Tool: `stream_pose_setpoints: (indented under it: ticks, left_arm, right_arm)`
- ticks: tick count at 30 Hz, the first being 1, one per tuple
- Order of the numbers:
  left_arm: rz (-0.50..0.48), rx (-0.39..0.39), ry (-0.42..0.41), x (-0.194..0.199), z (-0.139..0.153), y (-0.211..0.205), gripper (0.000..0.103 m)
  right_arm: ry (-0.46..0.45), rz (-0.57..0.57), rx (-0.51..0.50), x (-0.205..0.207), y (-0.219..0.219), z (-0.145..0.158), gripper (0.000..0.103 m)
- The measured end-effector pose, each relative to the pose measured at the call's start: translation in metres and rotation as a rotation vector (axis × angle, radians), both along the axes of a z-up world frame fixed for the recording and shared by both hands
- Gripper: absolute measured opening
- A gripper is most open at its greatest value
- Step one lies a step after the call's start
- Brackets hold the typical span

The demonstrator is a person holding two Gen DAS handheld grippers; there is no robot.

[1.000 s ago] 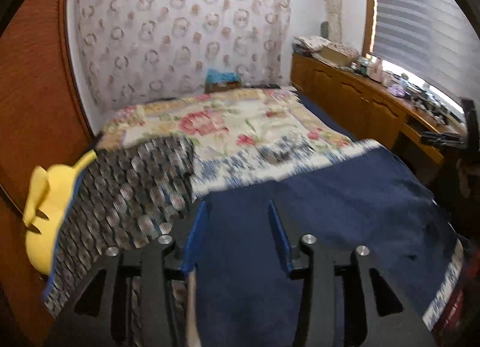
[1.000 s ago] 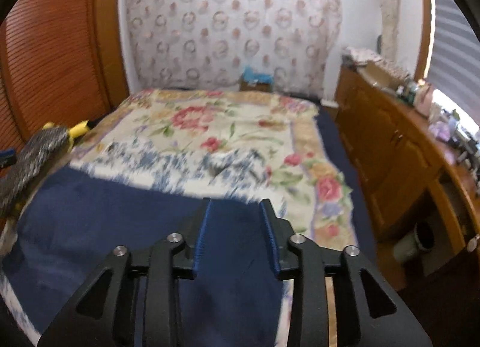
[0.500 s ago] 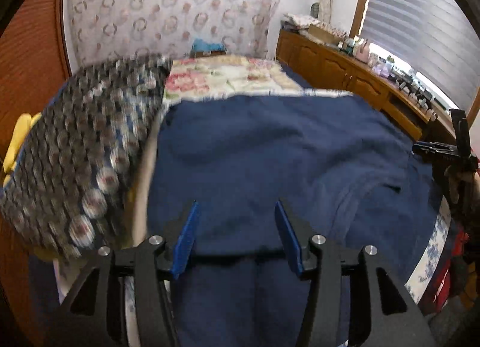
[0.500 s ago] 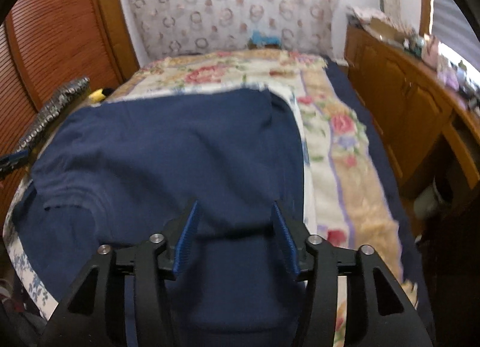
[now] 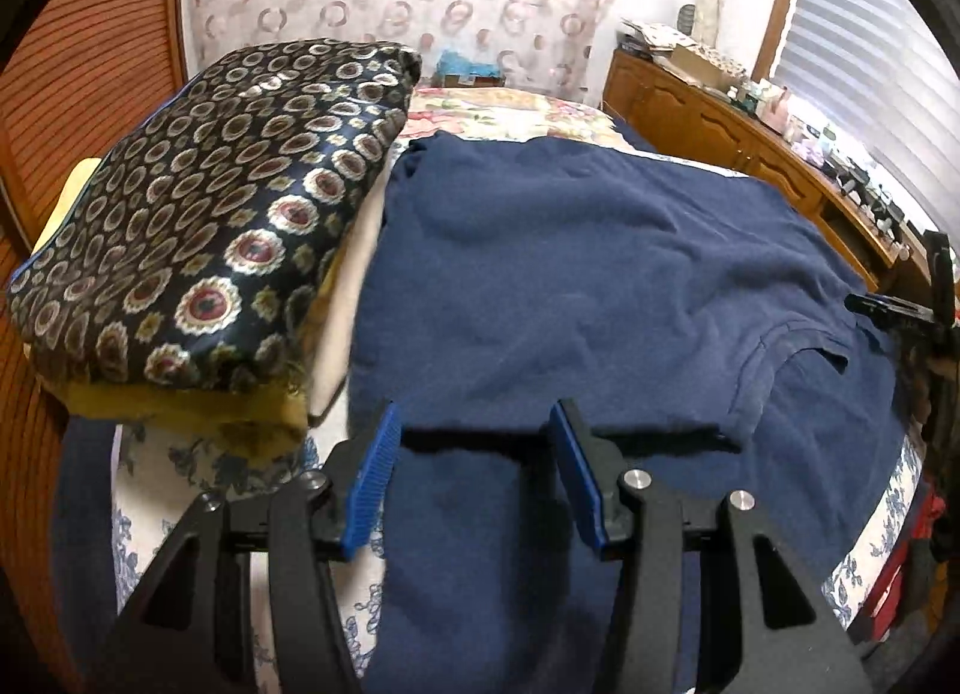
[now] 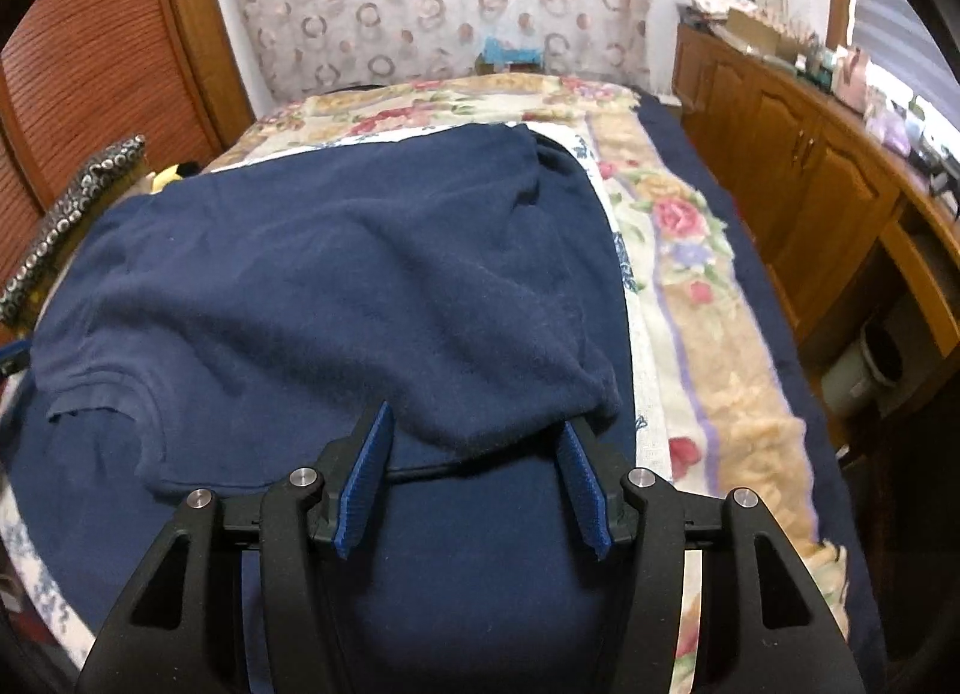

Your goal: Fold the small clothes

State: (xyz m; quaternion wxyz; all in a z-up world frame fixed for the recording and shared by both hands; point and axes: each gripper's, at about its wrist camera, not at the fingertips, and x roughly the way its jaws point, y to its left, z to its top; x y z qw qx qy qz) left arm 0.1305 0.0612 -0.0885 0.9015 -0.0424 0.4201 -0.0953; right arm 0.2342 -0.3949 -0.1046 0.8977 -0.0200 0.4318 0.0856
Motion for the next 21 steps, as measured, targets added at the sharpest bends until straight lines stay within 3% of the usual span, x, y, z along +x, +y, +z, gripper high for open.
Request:
stream_pose_setpoints:
  ticks: [5, 12, 15, 16, 19, 21]
  left_arm:
    - [0.007, 0.016, 0.012, 0.010, -0.003, -0.001, 0.051]
    - [0.060, 0.102, 0.030, 0.021, -0.008, -0.003, 0.051]
    - [0.063, 0.070, 0.044, 0.023, -0.012, 0.002, 0.051]
    - [0.059, 0.067, 0.040, 0.023, -0.014, 0.002, 0.049]
    - [0.036, 0.105, 0.034, 0.026, -0.014, 0.002, 0.021]
    - [0.030, 0.066, 0.033, 0.027, -0.010, 0.006, 0.011]
  right_arm:
    - [-0.028, 0.015, -0.050, -0.005, 0.004, -0.004, 0.057]
    - [-0.030, 0.016, -0.057, -0.005, 0.004, -0.005, 0.057]
    - [-0.031, 0.016, -0.057, -0.005, 0.004, -0.005, 0.057]
    - [-0.031, 0.016, -0.056, -0.005, 0.003, -0.005, 0.057]
    - [-0.033, 0.017, -0.056, -0.006, 0.004, -0.005, 0.057]
    - [-0.033, 0.018, -0.054, -0.005, 0.002, -0.004, 0.057]
